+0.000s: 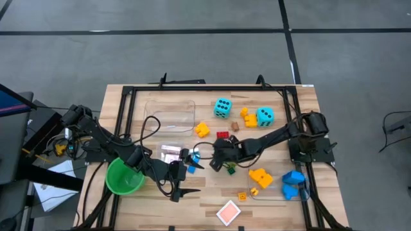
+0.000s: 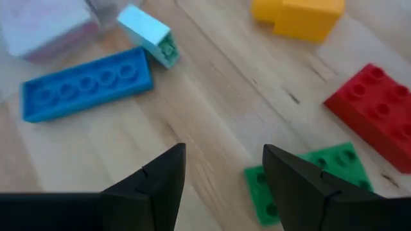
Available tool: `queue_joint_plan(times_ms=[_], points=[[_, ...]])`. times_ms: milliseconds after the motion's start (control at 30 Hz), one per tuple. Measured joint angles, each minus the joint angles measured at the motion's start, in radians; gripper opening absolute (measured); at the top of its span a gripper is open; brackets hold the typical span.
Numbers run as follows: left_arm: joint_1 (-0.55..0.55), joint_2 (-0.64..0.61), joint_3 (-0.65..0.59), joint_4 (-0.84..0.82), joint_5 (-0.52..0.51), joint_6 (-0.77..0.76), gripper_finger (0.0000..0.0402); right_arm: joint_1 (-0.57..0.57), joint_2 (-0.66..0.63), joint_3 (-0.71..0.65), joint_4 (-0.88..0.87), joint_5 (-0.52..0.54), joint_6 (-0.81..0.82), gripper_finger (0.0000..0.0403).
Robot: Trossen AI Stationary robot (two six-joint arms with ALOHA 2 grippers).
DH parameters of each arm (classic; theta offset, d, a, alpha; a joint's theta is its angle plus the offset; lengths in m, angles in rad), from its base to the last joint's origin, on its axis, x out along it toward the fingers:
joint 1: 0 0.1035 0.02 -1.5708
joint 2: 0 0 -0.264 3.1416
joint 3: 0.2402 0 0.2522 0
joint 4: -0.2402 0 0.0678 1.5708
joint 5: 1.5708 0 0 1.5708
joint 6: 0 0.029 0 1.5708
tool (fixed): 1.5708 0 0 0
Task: Pick & Place Toys
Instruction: Put the green game piece into the bottom right transparent bin
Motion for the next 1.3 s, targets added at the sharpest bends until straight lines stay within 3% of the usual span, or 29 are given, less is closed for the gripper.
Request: queue_joint_plan(times_ms=[267, 567, 833, 1033, 1300], points=[[0.0, 0.0, 0.0, 0.001, 0.0, 0.0, 0.0369, 0.0, 0.044, 0.078, -0.188, 0.009, -0.011, 0.0199], [0.0, 0.0, 0.0, 0.002, 0.0, 0.0, 0.0369, 0.027, -0.029, 0.076, -0.287, 0.003, -0.023, 0.0199], [0.0, 0.0, 0.0, 0.002, 0.0, 0.0, 0.0369, 0.048, -0.077, 0.076, -0.358, 0.125, 0.116, 0.0202], [0.0, 0.0, 0.0, 0.002, 0.0, -0.001, 0.0369, 0.032, -0.07, 0.076, -0.444, 0.138, 0.231, 0.0242], [0.0, 0.0, 0.0, 0.002, 0.0, -0.001, 0.0369, 0.018, -0.069, 0.075, -0.437, 0.105, 0.238, 0.0311]])
